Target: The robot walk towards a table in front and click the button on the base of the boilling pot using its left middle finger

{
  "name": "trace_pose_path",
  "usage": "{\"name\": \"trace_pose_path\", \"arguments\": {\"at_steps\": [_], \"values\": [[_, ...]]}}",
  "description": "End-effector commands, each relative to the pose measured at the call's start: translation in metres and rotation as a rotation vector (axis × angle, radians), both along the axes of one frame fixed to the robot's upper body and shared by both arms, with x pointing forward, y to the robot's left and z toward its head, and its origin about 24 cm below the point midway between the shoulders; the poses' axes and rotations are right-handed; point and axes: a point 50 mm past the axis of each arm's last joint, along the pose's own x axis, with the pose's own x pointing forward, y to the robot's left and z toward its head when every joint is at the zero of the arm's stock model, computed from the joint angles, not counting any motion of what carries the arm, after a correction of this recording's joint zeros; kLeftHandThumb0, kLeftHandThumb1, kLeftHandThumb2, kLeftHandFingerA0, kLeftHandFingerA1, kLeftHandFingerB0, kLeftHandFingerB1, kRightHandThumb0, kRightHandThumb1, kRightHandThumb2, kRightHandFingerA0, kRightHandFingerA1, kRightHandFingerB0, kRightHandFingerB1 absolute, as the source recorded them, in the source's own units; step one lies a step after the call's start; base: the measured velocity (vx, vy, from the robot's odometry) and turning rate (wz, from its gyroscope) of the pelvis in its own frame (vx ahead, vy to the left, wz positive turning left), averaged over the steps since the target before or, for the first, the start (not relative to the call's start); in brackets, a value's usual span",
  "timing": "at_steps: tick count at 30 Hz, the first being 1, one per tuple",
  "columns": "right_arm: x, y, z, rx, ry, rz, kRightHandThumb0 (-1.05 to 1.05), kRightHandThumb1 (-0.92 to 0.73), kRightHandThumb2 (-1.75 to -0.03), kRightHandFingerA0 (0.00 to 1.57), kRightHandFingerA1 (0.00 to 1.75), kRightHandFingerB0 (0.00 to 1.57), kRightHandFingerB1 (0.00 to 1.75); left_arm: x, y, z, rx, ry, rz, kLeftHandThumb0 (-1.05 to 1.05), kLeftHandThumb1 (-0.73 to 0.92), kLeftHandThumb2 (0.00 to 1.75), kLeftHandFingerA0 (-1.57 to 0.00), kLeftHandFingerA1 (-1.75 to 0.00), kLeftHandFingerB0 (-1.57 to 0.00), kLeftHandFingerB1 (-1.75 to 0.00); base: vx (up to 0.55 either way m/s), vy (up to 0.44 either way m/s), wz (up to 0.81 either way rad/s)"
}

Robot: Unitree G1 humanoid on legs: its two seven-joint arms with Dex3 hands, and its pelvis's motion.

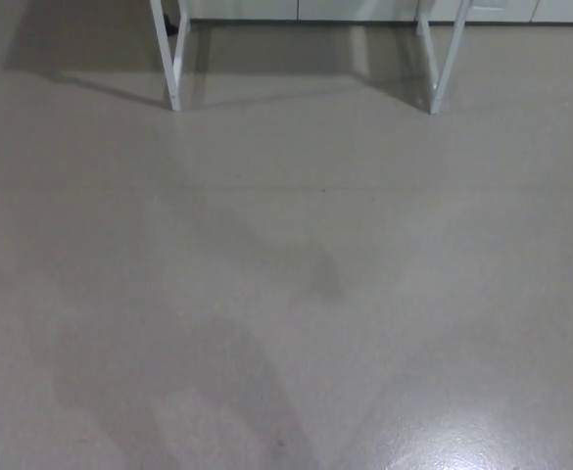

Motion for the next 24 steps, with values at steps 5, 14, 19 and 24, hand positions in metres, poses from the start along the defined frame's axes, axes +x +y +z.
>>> {"name": "trace_pose_path", "arguments": {"at_steps": [5, 14, 19, 24], "values": [[-0.011, -0.008, 0.000, -0.040, -0.015, 0.014, -0.43, -0.44, -0.74, 0.56, 0.58, 0.31, 0.48, -0.012, 0.007, 0.001, -0.026, 0.004, -0.021, -0.26, 0.59, 0.58, -0.34, -0.38, -0.14, -0.29, 0.00, 0.000, 0.00], [-0.023, -0.006, -0.004, -0.035, 0.005, 0.027, -0.44, -0.45, -0.75, 0.54, 0.58, 0.31, 0.48, -0.025, 0.009, -0.002, -0.010, 0.040, -0.027, -0.29, 0.57, 0.58, -0.38, -0.37, -0.16, -0.29, 0.00, 0.000, 0.00], [-0.034, -0.009, -0.005, -0.016, 0.013, 0.016, -0.35, -0.56, -0.57, 0.61, 0.49, 0.38, 0.39, -0.035, 0.005, -0.006, -0.011, 0.059, -0.049, -0.22, 0.42, 0.88, -0.30, -0.56, -0.04, -0.45, 0.00, 0.000, 0.00], [-0.031, -0.008, -0.005, -0.028, 0.006, 0.029, -0.45, -0.44, -0.76, 0.58, 0.60, 0.33, 0.49, -0.032, 0.005, -0.005, -0.015, 0.047, -0.036, -0.25, 0.59, 0.58, -0.39, -0.38, -0.17, -0.29, 0.03, 0.008, 0.08]]}}
